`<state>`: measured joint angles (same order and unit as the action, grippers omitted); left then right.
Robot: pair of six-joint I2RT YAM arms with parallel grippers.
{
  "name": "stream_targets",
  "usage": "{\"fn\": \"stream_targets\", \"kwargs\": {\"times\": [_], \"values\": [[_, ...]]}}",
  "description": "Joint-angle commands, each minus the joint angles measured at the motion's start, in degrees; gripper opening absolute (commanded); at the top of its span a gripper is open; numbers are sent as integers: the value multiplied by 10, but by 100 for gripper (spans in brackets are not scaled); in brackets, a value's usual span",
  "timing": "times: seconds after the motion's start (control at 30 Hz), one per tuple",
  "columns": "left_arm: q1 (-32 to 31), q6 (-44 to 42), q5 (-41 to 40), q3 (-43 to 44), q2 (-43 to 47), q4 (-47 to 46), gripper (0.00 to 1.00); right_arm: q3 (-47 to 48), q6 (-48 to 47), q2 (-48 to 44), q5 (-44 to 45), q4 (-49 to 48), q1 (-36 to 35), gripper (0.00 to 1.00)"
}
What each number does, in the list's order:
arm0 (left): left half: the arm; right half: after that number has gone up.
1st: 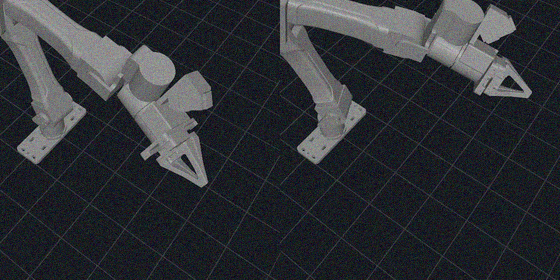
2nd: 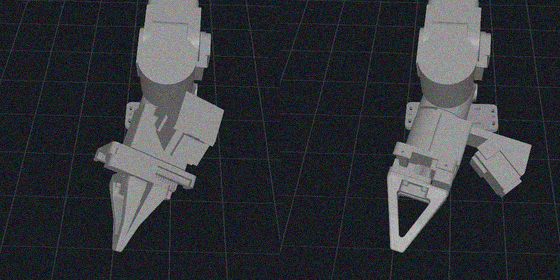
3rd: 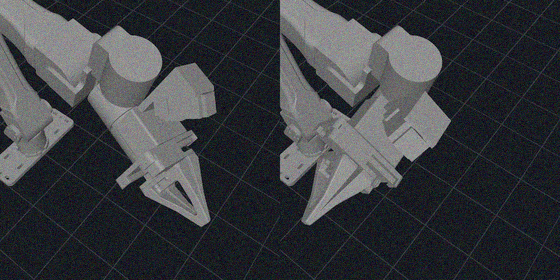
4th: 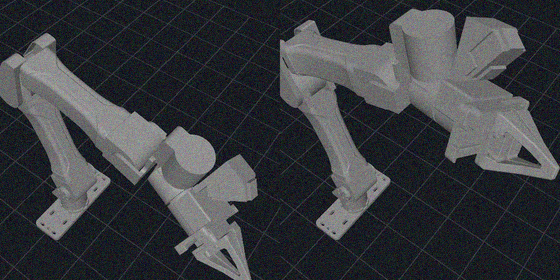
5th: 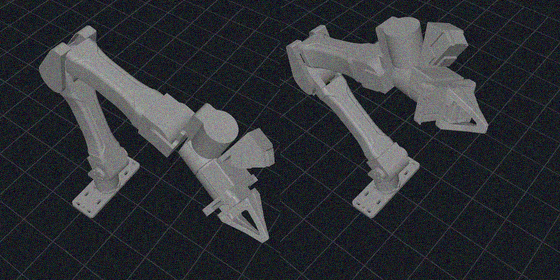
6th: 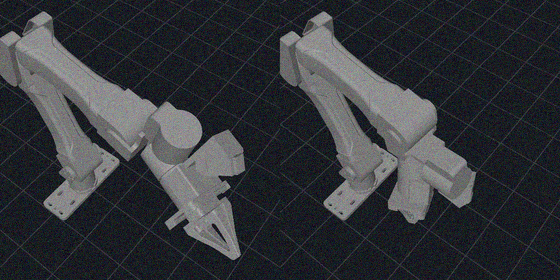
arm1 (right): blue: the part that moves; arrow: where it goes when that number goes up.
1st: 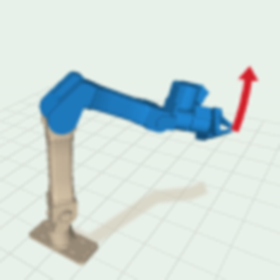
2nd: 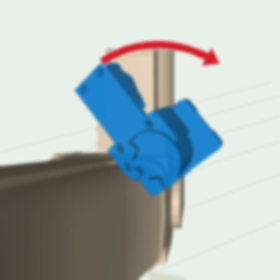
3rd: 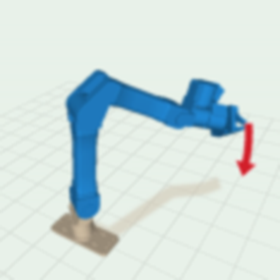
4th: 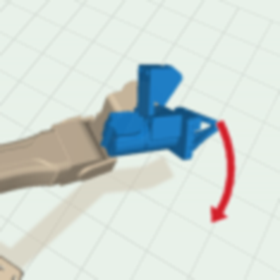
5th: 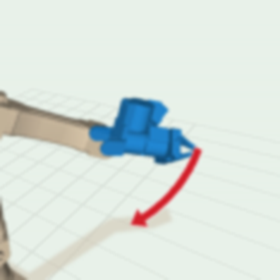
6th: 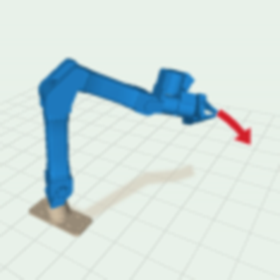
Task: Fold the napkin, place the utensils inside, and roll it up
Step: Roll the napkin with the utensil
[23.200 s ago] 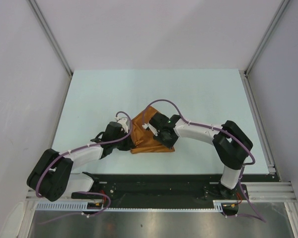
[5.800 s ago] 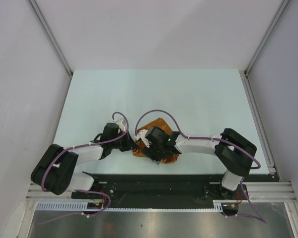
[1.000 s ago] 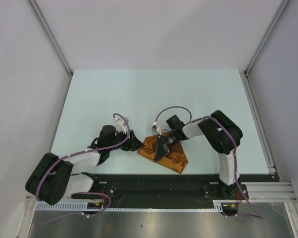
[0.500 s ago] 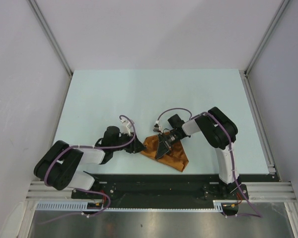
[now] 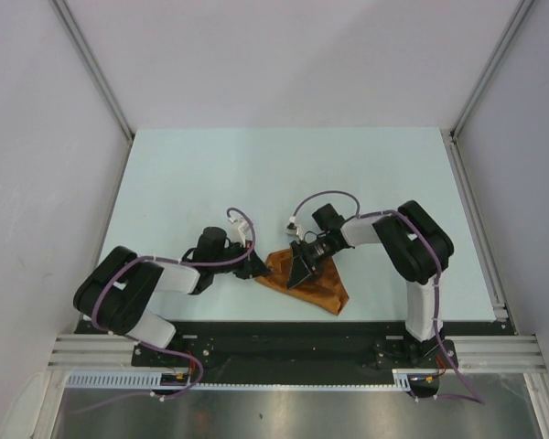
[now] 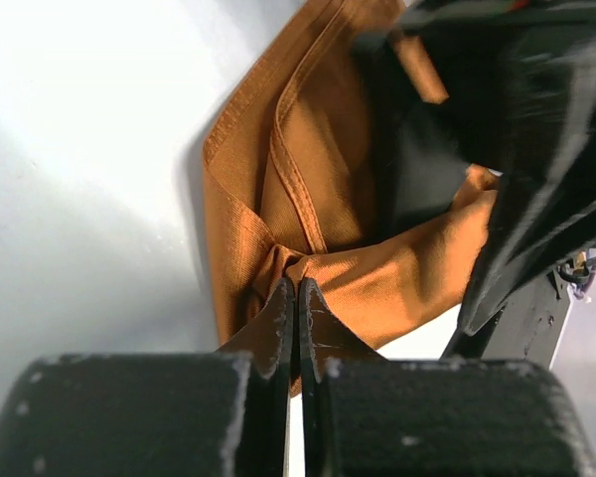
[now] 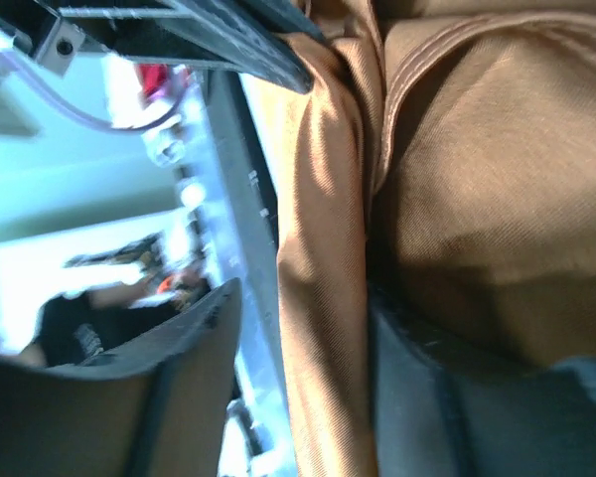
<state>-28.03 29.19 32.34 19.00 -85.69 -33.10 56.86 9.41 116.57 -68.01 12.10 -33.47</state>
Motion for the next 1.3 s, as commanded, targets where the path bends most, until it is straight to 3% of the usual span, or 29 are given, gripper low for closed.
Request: {"fn": "stream_targets", "kwargs": {"times": [0.0,0.2,0.5,0.67,0.9,1.0,1.17,1.23,1.27], "values": [[-4,-33,-8,26,-19,55,0,-13,-12,-91,177,15,7,60],[-4,-35,-10,35,-32,71,0,-68,-1,-226,328,-32,-6,66],[-4,-32,-13,42,-37,83,0,-122,-61,-338,588,-23,-164,74],[-4,-32,-14,49,-41,90,0,-127,-71,-338,646,-21,-217,75],[-4,-29,-15,55,-41,99,0,-107,-72,-292,662,18,-241,74],[-4,-21,-15,58,-38,102,0,-110,-55,-292,653,28,-248,70],[-4,9,-24,65,-26,98,1,-112,-17,-285,623,44,-247,42],[-4,29,-28,62,-16,85,5,-118,-7,-282,608,42,-240,35],[-4,36,-26,59,-12,80,13,-121,2,-279,587,35,-236,33]]}}
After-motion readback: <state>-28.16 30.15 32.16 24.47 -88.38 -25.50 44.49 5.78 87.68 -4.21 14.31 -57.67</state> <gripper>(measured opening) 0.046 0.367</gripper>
